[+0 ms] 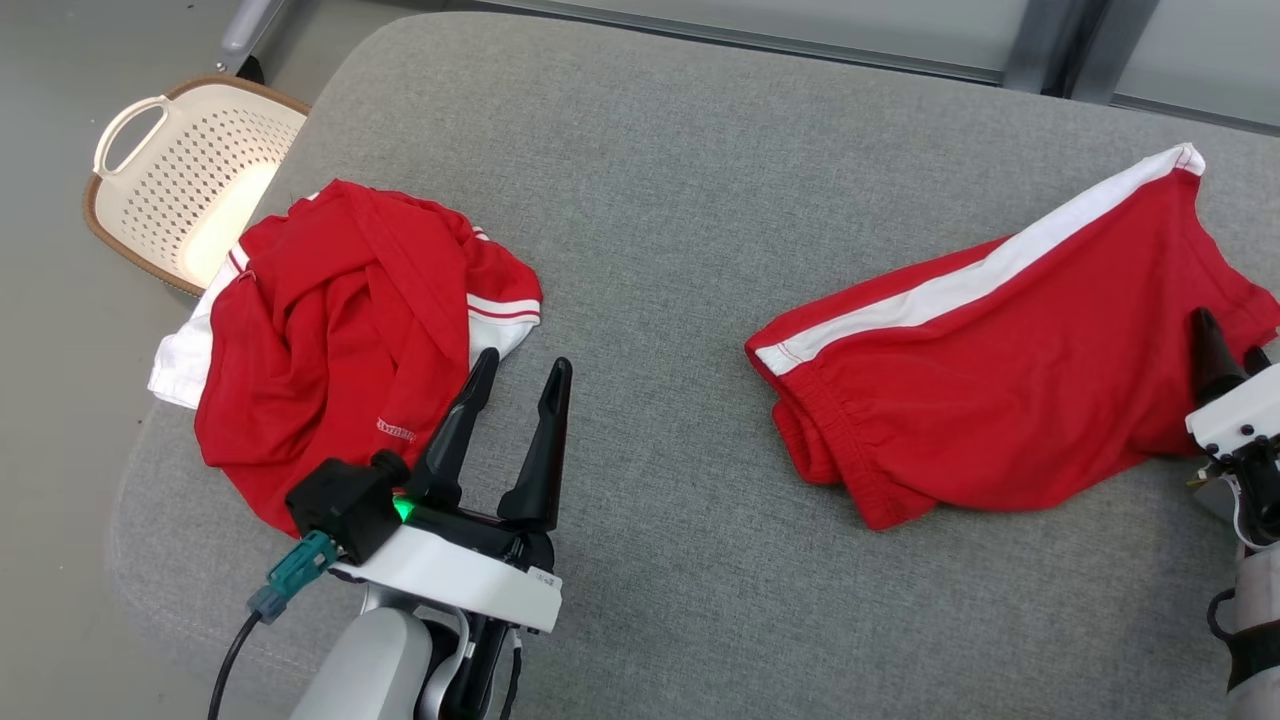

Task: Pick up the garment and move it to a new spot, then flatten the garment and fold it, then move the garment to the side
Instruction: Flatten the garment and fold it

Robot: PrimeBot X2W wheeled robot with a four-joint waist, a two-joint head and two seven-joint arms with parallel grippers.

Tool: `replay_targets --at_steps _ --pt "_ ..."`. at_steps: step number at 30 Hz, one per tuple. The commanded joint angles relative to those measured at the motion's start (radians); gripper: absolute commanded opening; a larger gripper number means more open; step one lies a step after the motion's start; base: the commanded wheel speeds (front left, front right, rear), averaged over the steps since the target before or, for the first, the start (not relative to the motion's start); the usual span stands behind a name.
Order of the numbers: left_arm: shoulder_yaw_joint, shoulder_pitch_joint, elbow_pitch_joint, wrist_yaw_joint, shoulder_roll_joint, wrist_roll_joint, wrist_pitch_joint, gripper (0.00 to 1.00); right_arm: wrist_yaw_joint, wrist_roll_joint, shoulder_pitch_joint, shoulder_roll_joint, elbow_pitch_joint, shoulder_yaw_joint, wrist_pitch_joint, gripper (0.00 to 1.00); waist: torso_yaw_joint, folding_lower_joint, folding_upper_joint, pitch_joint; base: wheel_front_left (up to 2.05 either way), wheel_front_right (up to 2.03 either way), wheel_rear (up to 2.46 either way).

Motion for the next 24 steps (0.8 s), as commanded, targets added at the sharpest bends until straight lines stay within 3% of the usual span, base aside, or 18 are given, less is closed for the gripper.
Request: replay_targets --at_steps 1,13,14,15,16,24 --pt "0.003 0.003 0.001 -0.001 0.003 0.0 -0.001 1.0 -0.013 -0.019 0.053 0.004 0.029 -0.023 0.017 1.0 -0.005 0.0 0.0 -0.004 0.0 0.0 0.0" --pt "-0.006 -0.006 0.002 -0.002 0.003 -0.015 -0.002 1.0 -0.008 -0.18 -0.021 0.071 0.012 -0.131 0.077 1.0 0.034 0.0 0.0 0.015 0.0 0.0 0.0" --pt "-0.004 -0.006 0.004 -0.002 0.003 -0.015 -0.002 1.0 -0.008 -0.181 -0.026 0.076 0.015 -0.134 0.087 0.48 0.037 0.0 0.0 0.016 0.0 0.0 0.0" --pt "-0.003 -0.006 0.005 -0.002 0.003 -0.015 -0.002 1.0 -0.008 -0.186 -0.03 0.08 0.016 -0.132 0.093 0.07 0.04 0.0 0.0 0.017 0.0 0.0 0.0" --pt "-0.002 -0.006 0.006 -0.002 0.003 -0.015 -0.002 1.0 -0.008 -0.19 -0.032 0.083 0.016 -0.126 0.099 0.0 0.042 0.0 0.0 0.017 0.0 0.0 0.0" --pt "0.009 -0.005 0.013 0.006 0.003 -0.007 -0.001 1.0 -0.008 -0.144 -0.039 0.079 -0.028 -0.105 0.044 0.0 0.019 0.0 0.0 -0.004 0.0 0.0 0.0"
